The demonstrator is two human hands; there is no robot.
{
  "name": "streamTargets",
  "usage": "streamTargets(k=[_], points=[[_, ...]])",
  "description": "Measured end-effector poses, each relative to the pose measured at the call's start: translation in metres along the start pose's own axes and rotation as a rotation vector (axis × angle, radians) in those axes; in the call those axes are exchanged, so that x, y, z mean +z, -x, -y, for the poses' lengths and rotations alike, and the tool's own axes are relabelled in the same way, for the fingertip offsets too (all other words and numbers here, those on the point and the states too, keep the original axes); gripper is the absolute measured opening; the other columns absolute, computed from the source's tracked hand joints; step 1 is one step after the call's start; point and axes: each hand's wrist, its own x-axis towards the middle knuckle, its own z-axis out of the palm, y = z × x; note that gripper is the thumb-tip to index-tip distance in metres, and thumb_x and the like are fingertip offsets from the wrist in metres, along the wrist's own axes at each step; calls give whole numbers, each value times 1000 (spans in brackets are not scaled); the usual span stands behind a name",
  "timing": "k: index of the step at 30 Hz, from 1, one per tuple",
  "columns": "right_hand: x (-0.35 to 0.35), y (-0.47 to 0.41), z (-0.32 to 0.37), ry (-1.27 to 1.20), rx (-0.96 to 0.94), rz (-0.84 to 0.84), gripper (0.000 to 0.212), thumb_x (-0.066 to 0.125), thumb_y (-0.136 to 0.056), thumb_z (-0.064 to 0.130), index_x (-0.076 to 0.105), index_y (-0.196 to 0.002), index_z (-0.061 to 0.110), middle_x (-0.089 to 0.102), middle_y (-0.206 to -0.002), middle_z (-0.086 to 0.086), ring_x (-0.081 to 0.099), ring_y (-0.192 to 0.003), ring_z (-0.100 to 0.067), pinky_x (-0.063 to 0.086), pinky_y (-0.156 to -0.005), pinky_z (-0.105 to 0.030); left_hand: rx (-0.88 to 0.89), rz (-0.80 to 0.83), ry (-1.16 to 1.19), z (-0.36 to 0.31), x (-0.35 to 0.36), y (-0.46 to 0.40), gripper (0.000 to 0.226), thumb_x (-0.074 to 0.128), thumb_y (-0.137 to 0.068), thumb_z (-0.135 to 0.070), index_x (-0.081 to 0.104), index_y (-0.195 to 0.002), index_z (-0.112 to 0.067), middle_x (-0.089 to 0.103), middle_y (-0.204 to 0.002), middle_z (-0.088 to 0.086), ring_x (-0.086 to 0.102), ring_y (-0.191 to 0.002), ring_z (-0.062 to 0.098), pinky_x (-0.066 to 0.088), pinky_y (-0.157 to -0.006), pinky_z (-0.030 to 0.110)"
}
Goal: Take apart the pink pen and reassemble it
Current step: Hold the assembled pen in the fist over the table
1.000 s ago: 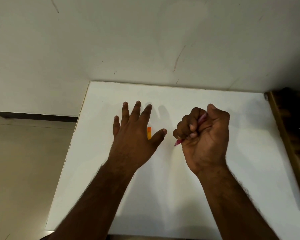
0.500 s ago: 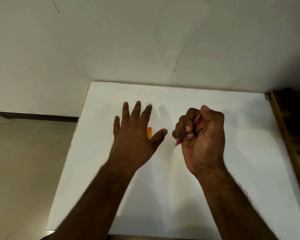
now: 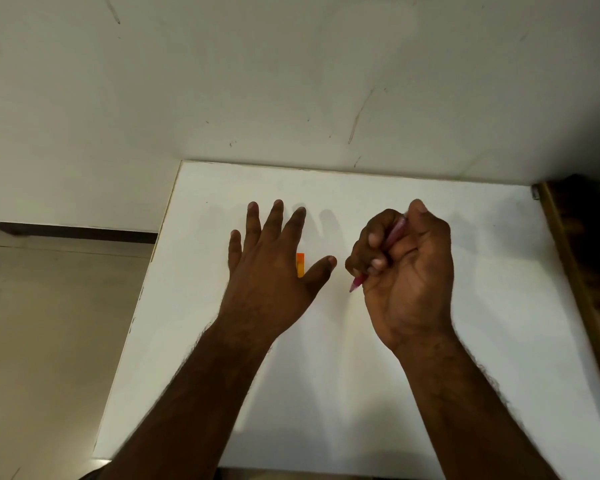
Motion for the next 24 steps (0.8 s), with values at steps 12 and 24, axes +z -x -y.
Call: streamTargets(k=[12,24], points=[[-14,-5,-1,-324,30,-55,42,35,-108,48,61,-91,19,53,-70,0,48,-62,-15,42,-70,-32,-7,4,17,-4,0,0,83,41,-89,-73,14,-158,-35,4,-169,-4,-16,-154,20,-2,-121,50],[-15,-5,2,-347,66,-106,51,38,-97,53,46,-64,16,32,-56,1,27,-55,-19,34,-59,-34,-10,16,21,-5,-2,1,83,40,-89,-73,14,-158,-34,3,-169,-3,-17,-154,20,-2,-122,50]])
